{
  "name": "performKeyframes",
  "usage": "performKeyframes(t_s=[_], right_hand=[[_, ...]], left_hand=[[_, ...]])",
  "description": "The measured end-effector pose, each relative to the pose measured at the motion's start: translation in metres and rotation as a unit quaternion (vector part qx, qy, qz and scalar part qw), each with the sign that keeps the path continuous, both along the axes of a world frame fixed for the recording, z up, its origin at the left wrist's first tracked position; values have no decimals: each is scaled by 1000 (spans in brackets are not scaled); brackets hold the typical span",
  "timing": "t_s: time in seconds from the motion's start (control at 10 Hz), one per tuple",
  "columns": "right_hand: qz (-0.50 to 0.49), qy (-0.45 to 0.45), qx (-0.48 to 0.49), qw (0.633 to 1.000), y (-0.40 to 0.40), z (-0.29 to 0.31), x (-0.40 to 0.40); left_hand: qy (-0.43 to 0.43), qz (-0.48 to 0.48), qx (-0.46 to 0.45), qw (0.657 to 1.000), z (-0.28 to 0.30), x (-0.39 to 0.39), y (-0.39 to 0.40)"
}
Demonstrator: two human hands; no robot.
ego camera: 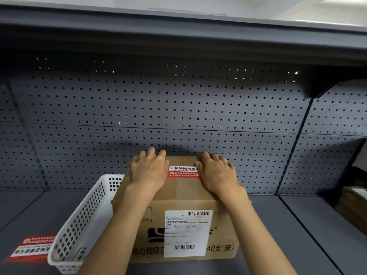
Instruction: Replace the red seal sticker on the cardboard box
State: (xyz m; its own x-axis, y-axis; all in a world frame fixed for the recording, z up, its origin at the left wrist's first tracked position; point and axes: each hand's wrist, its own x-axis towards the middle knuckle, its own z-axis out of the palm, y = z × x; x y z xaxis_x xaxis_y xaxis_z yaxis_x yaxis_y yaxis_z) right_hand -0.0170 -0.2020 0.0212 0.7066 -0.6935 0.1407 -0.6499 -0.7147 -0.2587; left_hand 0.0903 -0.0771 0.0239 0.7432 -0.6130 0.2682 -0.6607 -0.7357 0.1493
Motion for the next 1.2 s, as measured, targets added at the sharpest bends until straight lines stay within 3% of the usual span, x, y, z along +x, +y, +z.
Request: performKeyframes(t_s=[0.3,0.4,0.5,0.6,0.8,0.9,1.0,1.1,1.2], right_hand=[[12,-46,-25,999,-4,-3,-9],[71,-108,-61,990,1,-1,-16],[155,-70,14,985,20,1,-25],[174,13,42,984,32,-4,-33],[139,77,20,987,30,0,-46],[129,72,25,989,31,-1,-44],[144,8,6,989,30,-1,-42],[228,-101,-5,968,34,2,-46],[238,-276,-22,931,41,3,-53]], left_hand=[[1,-37,-33,999,3,-5,10],[34,-127,-52,990,4,-15,18],[101,-191,12,976,1,-31,22],[103,-192,70,974,-7,-32,24],[95,-135,83,983,-3,-27,40],[98,-131,79,983,-3,-26,41],[86,-129,56,986,-1,-30,42],[43,-135,-65,988,-4,-33,47],[121,-183,-284,933,-2,-27,52]])
